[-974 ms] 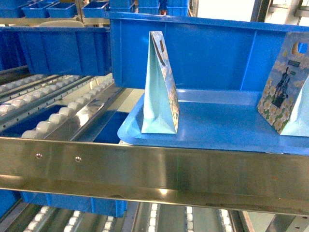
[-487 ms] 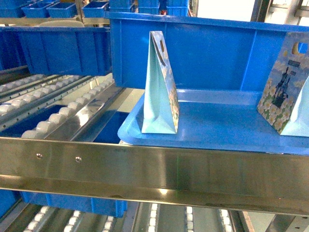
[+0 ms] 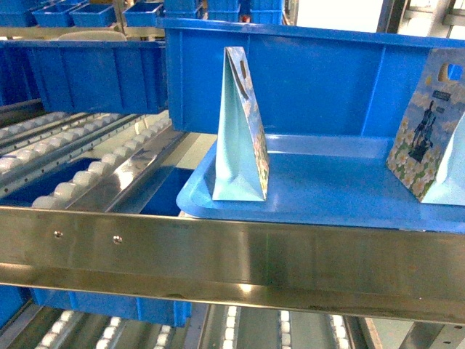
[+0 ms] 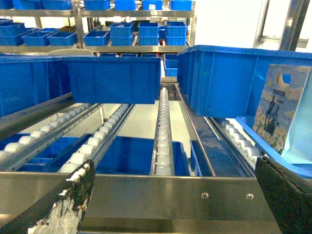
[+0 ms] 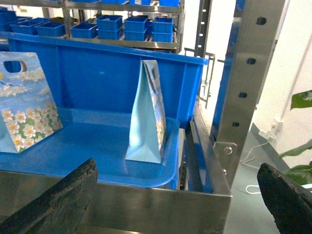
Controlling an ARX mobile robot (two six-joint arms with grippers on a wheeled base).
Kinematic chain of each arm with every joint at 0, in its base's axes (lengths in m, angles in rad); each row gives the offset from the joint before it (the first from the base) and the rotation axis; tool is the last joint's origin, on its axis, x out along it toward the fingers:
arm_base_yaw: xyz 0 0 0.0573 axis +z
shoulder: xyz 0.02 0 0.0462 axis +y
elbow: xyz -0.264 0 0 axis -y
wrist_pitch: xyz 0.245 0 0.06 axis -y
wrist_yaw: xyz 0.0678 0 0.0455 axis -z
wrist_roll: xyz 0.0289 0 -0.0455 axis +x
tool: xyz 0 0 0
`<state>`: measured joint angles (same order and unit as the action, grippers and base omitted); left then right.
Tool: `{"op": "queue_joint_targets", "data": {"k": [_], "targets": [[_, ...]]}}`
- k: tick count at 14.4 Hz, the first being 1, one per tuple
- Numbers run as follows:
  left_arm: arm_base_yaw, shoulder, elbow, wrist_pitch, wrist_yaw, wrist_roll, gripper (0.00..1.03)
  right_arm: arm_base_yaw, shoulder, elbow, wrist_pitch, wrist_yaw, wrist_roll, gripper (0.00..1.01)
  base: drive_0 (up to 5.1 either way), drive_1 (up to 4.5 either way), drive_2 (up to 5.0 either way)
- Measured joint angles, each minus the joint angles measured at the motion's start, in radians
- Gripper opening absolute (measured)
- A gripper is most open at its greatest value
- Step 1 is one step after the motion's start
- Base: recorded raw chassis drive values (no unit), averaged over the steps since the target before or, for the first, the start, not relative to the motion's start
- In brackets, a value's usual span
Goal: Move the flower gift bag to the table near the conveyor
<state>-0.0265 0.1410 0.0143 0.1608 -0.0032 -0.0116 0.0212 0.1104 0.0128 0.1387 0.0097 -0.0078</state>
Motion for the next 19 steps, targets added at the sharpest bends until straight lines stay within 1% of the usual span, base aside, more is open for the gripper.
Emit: {"op": "queue_joint_targets", "data": {"k": [2,4,5,6,7,8,9,10,11,12,13,16,19], "targets": [[0.014,0.176,0.002,0.184,0.038,-0.005,0.98,0.075,0.153,0.001,0.159,0.036,0.000,0.98,0.0,0.00,0.0],[0.016,0.400,0.029,0.380,0.058,-0.008,0.98,0.138,0.365,0.022,0.334,0.077,-0.003,0.98,0.0,0.00,0.0],[0.004,0.507,0.080,0.458,0.053,-0.008,0.98,0.158,0.470,0.066,0.399,0.082,-0.003,0.98,0.0,0.00,0.0],[-0.016,0.594,0.142,0.501,0.046,-0.013,0.98,0.164,0.567,0.121,0.454,0.087,-0.003,0.98,0.0,0.00,0.0],[-0.052,0.665,0.200,0.498,0.040,-0.012,0.98,0.176,0.652,0.174,0.469,0.089,-0.004,0.98,0.0,0.00,0.0],[-0.085,0.754,0.264,0.483,0.031,-0.013,0.98,0.184,0.735,0.220,0.483,0.079,-0.007,0.98,0.0,0.00,0.0],[-0.120,0.848,0.346,0.432,0.013,-0.006,0.98,0.197,0.816,0.286,0.468,0.077,-0.010,0.98,0.0,0.00,0.0],[-0.147,0.917,0.417,0.398,0.006,0.003,0.98,0.197,0.868,0.341,0.479,0.077,0.010,0.98,0.0,0.00,0.0],[-0.163,0.971,0.488,0.385,-0.005,0.003,0.98,0.197,0.903,0.404,0.461,0.085,0.020,0.98,0.0,0.00,0.0],[-0.172,0.978,0.532,0.363,-0.005,0.001,0.98,0.197,0.912,0.432,0.460,0.097,0.027,0.98,0.0,0.00,0.0],[-0.175,0.967,0.546,0.368,-0.005,0.000,0.98,0.197,0.911,0.432,0.454,0.100,0.034,0.98,0.0,0.00,0.0],[-0.175,0.965,0.545,0.363,-0.005,0.000,0.98,0.197,0.914,0.432,0.454,0.102,0.038,0.98,0.0,0.00,0.0],[-0.175,0.965,0.545,0.363,-0.005,0.000,0.98,0.243,0.966,0.448,0.459,0.151,0.037,0.98,0.0,0.00,0.0]]}}
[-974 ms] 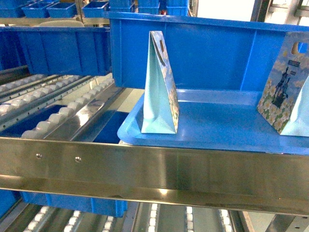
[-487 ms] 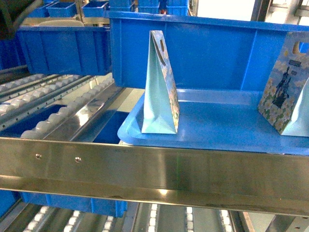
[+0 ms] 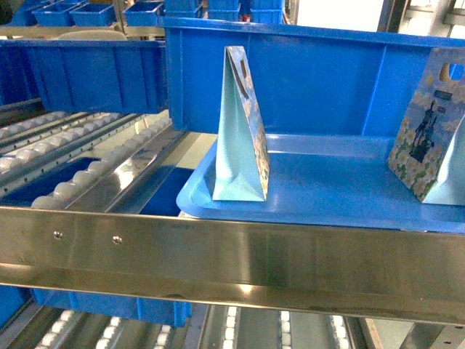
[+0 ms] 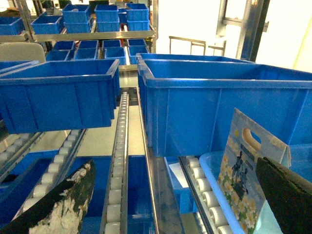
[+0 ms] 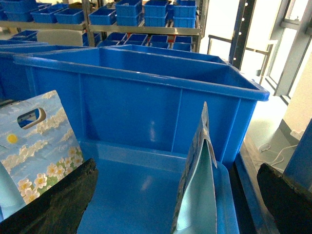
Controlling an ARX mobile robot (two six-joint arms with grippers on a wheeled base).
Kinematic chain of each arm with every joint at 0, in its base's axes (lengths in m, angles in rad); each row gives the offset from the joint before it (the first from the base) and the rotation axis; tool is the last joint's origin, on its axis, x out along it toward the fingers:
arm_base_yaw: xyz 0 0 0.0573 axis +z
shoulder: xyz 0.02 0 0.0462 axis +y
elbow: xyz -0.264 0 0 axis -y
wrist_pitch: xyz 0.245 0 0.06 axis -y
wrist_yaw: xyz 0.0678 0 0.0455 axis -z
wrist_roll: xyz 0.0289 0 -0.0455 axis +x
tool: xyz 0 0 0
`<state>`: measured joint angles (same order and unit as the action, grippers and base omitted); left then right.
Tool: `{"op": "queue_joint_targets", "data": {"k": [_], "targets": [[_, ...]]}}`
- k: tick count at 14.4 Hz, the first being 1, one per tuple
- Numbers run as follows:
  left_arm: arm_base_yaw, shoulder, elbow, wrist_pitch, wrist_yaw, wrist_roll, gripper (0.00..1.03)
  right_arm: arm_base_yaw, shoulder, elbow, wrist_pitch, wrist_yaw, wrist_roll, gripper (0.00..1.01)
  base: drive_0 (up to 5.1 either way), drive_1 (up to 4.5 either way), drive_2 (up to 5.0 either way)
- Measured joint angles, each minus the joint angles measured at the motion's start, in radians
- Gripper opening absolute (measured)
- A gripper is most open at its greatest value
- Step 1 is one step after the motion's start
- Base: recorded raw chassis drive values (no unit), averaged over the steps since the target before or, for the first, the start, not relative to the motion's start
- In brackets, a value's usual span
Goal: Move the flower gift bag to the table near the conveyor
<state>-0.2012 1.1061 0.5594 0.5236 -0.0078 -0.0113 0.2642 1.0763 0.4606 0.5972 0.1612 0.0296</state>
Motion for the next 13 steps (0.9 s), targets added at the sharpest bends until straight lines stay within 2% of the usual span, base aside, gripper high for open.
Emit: {"op": "queue_joint_targets", "data": {"k": [2,4,7,8,10,13], "targets": [[0.000,0.000,0.000,0.000,0.000,0.000,0.98,0.019,0.060,0.059,-0.020,0.015,-0.018,0.98,0.0,0.00,0.0],[0.000,0.000,0.000,0.000,0.000,0.000,0.98,0.022,0.124,0.105,-0.013,0.010,-0.037,0.98,0.0,0.00,0.0],[0.000,0.000,0.000,0.000,0.000,0.000,0.98,-0.034,0.241,0.184,-0.033,-0.025,-0.083,0.98,0.0,0.00,0.0],[0.000,0.000,0.000,0.000,0.000,0.000,0.98,-0.056,0.277,0.213,-0.066,-0.037,-0.082,0.98,0.0,0.00,0.0],[0.000,0.000,0.000,0.000,0.000,0.000,0.98,-0.089,0.338,0.282,-0.145,-0.054,-0.059,0.98,0.0,0.00,0.0],[0.000,0.000,0.000,0.000,0.000,0.000,0.98,-0.115,0.414,0.430,-0.303,-0.056,0.020,0.98,0.0,0.00,0.0]]}}
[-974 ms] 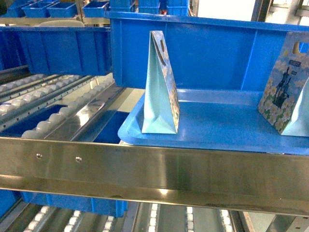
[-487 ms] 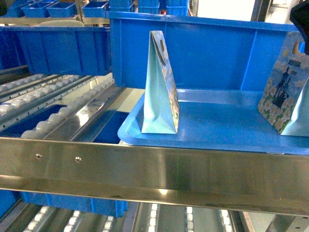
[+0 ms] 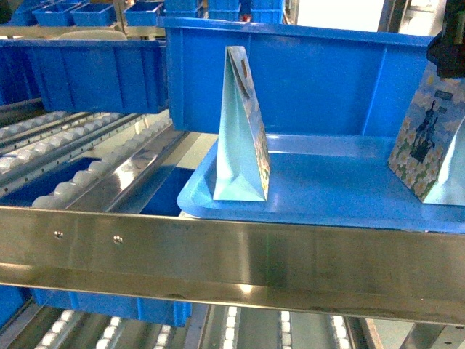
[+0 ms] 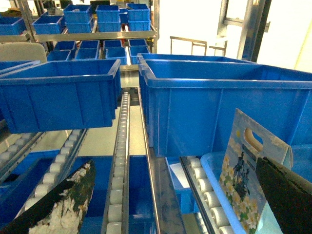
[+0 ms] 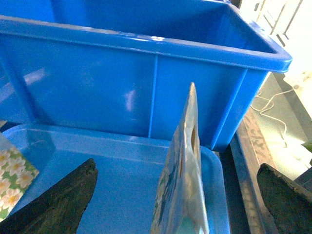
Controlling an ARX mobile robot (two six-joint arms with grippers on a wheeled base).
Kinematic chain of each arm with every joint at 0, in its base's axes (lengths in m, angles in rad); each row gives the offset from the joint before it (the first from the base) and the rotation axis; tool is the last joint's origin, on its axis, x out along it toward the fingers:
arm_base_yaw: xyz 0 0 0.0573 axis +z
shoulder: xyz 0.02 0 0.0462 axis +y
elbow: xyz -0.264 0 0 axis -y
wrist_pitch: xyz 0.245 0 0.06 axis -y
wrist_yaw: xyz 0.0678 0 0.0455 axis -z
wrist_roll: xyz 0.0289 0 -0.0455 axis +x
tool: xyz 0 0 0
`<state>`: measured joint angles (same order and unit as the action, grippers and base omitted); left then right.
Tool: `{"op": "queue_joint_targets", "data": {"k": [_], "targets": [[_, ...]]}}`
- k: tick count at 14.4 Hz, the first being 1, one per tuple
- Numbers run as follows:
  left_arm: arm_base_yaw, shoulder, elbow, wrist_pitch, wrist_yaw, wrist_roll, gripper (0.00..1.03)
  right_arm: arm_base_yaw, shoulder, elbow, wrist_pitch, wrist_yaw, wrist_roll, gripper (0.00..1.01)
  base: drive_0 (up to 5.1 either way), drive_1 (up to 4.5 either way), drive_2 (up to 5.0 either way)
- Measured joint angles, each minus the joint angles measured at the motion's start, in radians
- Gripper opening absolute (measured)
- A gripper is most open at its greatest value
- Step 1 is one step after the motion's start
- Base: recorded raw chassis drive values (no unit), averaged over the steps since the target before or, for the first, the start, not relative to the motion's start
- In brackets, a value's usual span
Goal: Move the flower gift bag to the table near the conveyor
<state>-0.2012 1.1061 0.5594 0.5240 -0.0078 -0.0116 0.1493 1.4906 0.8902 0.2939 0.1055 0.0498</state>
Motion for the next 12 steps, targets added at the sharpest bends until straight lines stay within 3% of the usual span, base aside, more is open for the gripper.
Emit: {"op": "queue_joint_targets", "data": {"k": [2,4,6,10,11,12], "targets": [[0.000,0.000,0.000,0.000,0.000,0.000,0.98,0.000,0.057,0.083,-0.021,0.044,0.001,0.98,0.0,0.00,0.0],[0.000,0.000,0.000,0.000,0.000,0.000,0.98,0.001,0.097,0.120,-0.023,0.060,-0.031,0.98,0.0,0.00,0.0],[0.000,0.000,0.000,0.000,0.000,0.000,0.98,-0.008,0.153,0.136,-0.036,0.074,-0.062,0.98,0.0,0.00,0.0],[0.000,0.000,0.000,0.000,0.000,0.000,0.98,-0.052,0.193,0.138,-0.024,0.077,-0.068,0.98,0.0,0.00,0.0],[0.000,0.000,0.000,0.000,0.000,0.000,0.98,-0.054,0.199,0.138,-0.033,0.077,-0.065,0.95,0.0,0.00,0.0],[0.000,0.000,0.000,0.000,0.000,0.000,0.98,-0.054,0.213,0.138,-0.035,0.074,-0.065,0.83,0.0,0.00,0.0]]}}
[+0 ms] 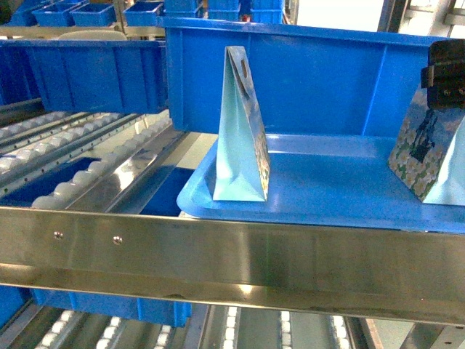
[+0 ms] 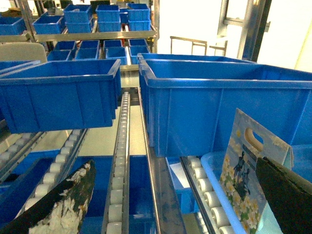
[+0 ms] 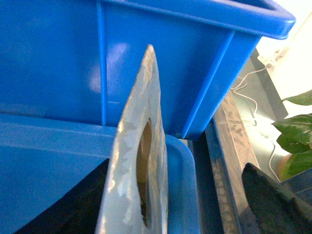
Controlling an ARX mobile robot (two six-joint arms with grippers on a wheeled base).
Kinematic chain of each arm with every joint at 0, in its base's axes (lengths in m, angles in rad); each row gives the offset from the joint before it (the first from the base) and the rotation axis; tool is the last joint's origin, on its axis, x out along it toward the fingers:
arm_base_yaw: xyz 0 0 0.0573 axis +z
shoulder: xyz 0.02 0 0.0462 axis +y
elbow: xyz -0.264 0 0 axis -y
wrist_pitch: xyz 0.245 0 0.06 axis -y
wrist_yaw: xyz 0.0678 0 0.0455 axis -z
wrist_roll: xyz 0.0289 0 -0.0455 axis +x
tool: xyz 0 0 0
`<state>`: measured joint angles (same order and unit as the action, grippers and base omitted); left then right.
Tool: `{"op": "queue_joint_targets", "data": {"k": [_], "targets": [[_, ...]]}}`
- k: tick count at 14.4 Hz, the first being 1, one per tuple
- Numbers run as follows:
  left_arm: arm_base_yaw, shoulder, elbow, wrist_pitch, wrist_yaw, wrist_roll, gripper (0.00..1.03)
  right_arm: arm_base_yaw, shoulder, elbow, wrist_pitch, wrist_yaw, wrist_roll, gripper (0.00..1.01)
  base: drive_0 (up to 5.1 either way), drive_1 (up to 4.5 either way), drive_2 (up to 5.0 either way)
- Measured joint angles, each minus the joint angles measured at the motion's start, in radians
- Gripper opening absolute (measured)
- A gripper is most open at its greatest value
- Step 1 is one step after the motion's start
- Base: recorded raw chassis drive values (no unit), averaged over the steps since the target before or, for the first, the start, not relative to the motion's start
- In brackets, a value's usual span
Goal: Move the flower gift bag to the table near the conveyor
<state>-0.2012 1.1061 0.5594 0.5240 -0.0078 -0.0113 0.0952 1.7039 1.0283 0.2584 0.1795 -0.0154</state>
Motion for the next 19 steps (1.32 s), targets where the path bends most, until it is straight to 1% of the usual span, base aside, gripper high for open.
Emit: {"op": "queue_joint_targets", "data": {"k": [1,3,5,6,7,10,12,14,16,18,19], "targets": [[0.000,0.000,0.000,0.000,0.000,0.000,0.98,0.000,0.009,0.000,-0.001,-0.002,0.000,0.72,0.0,0.00,0.0],[0.000,0.000,0.000,0.000,0.000,0.000,0.98,0.002,0.008,-0.008,0.023,-0.006,0.000,0.46,0.0,0.00,0.0],[0.000,0.000,0.000,0.000,0.000,0.000,0.98,0.003,0.007,-0.012,0.027,-0.009,0.003,0.22,0.0,0.00,0.0],[0.000,0.000,0.000,0.000,0.000,0.000,0.98,0.003,0.007,-0.016,0.035,-0.009,0.006,0.12,0.0,0.00,0.0],[0.000,0.000,0.000,0.000,0.000,0.000,0.98,0.003,0.006,-0.026,0.055,-0.006,0.008,0.03,0.0,0.00,0.0],[0.000,0.000,0.000,0.000,0.000,0.000,0.98,0.004,-0.036,-0.093,0.132,0.004,0.008,0.03,0.0,0.00,0.0],[0.000,0.000,0.000,0.000,0.000,0.000,0.98,0.005,-0.100,-0.138,0.152,0.003,0.017,0.03,0.0,0.00,0.0],[0.000,0.000,0.000,0.000,0.000,0.000,0.98,0.010,-0.193,-0.187,0.165,-0.011,0.026,0.03,0.0,0.00,0.0],[0.000,0.000,0.000,0.000,0.000,0.000,0.98,0.010,-0.323,-0.253,0.177,-0.048,0.038,0.03,0.0,0.00,0.0],[0.000,0.000,0.000,0.000,0.000,0.000,0.98,0.009,-0.485,-0.341,0.166,-0.079,0.042,0.03,0.0,0.00,0.0],[0.000,0.000,0.000,0.000,0.000,0.000,0.98,-0.011,-0.607,-0.408,0.129,-0.103,0.050,0.03,0.0,0.00,0.0]]}}
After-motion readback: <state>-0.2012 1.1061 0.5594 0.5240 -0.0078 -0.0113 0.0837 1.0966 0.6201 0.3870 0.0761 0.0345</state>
